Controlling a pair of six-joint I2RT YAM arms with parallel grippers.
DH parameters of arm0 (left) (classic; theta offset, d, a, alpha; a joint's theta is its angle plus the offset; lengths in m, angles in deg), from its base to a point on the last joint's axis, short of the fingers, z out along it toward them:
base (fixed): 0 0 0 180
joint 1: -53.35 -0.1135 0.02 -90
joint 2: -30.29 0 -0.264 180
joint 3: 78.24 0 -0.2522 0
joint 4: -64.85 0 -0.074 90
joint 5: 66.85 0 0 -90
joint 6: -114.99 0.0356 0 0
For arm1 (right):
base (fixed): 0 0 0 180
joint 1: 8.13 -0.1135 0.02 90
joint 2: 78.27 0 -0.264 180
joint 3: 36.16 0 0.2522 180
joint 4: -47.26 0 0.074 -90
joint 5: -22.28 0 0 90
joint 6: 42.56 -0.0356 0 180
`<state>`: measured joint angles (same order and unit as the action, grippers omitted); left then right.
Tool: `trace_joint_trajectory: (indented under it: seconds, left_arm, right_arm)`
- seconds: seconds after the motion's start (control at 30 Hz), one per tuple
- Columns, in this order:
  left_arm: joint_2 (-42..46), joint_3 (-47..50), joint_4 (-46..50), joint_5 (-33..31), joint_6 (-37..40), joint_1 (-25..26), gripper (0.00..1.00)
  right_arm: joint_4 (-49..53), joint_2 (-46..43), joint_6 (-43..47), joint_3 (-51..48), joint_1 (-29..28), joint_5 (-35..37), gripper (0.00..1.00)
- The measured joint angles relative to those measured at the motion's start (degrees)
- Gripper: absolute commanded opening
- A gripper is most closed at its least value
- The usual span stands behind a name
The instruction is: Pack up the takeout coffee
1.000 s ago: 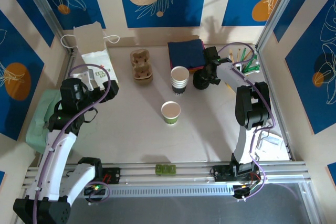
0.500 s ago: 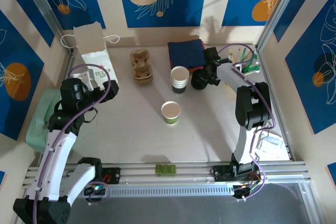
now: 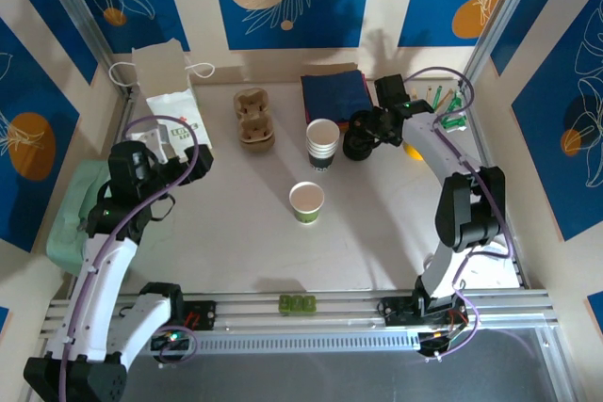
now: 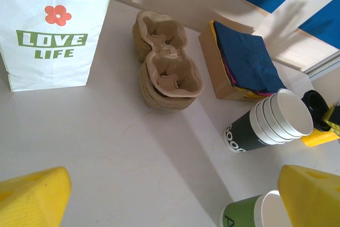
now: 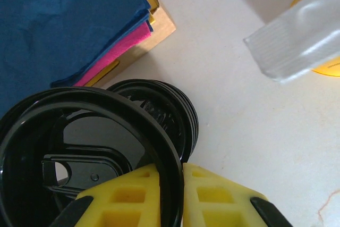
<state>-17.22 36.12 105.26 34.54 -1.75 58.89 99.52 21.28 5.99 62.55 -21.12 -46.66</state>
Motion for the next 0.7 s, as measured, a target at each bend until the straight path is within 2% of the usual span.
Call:
trace_joint_trajectory:
  seconds: [0.2, 0.4, 0.57, 0.7]
  left_arm:
    - [0.1, 0.0, -0.3, 2.2, 0.0, 0.0, 1.00]
    - [-3.4, -0.4, -1.2, 8.8, -1.5, 0.6, 0.94]
    - [-10.3, -3.2, -1.3, 15.4, -4.0, 5.1, 0.92]
    - [-14.4, -5.1, -2.3, 17.5, -6.1, 13.8, 0.93]
  right_arm:
    - [2.3, -8.2, 3.4, -0.4, -2.1, -0.1, 0.12]
    - [3.8, -17.4, 6.0, -1.7, -7.0, -2.1, 0.12]
    - [4.1, -23.1, 7.1, -5.7, -10.4, -6.6, 0.13]
    - [4.0, -25.9, 8.3, -8.9, -12.6, -9.7, 0.13]
